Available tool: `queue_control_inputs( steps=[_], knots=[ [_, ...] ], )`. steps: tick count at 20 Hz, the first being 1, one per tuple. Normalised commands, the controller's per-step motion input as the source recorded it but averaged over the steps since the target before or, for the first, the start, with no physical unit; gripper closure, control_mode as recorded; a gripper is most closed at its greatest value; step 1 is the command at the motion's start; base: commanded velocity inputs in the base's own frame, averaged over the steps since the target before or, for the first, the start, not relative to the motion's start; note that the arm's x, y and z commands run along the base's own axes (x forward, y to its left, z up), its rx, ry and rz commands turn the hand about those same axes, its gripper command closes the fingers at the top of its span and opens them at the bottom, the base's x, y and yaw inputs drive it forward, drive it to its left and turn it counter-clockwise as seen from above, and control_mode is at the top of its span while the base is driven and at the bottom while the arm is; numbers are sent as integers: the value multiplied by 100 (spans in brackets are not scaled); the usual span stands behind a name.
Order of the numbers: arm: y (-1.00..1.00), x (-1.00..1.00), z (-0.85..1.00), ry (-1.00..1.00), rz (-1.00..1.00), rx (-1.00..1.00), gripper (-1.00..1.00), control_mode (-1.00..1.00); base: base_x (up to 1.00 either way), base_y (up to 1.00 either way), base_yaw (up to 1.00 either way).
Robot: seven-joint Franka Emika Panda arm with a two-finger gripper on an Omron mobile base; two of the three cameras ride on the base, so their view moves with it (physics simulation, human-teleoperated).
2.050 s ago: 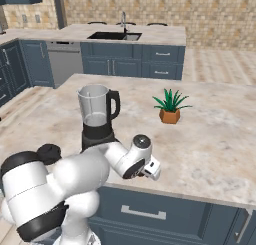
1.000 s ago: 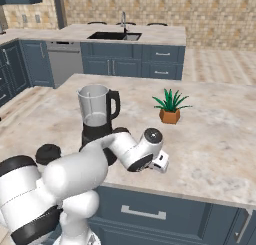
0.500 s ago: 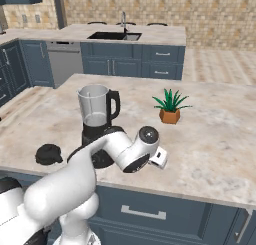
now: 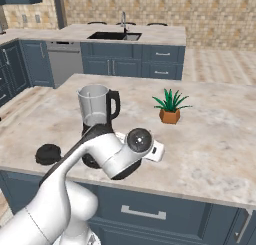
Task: Open the blender lid, put the pear in the blender, close the lid, and start the blender.
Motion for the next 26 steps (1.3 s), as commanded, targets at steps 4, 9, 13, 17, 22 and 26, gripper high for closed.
queue_control_inputs(
  steps=[4, 9, 13, 17, 22, 26],
  knots=[
    [38, -19, 100, -11, 4, -7, 100, -100, 0, 0, 0],
    [41, -1, 100, -1, 3, -9, 100, -100, 0, 0, 0],
    [35, 0, 100, 0, 5, -8, 100, -100, 0, 0, 0],
    [44, 0, 94, 0, 4, -11, 100, -100, 0, 0, 0],
    [48, 17, 70, 0, 9, -11, 100, -100, 0, 0, 0],
    [53, 35, 42, 1, 9, -9, 100, -100, 0, 0, 0]
  ],
)
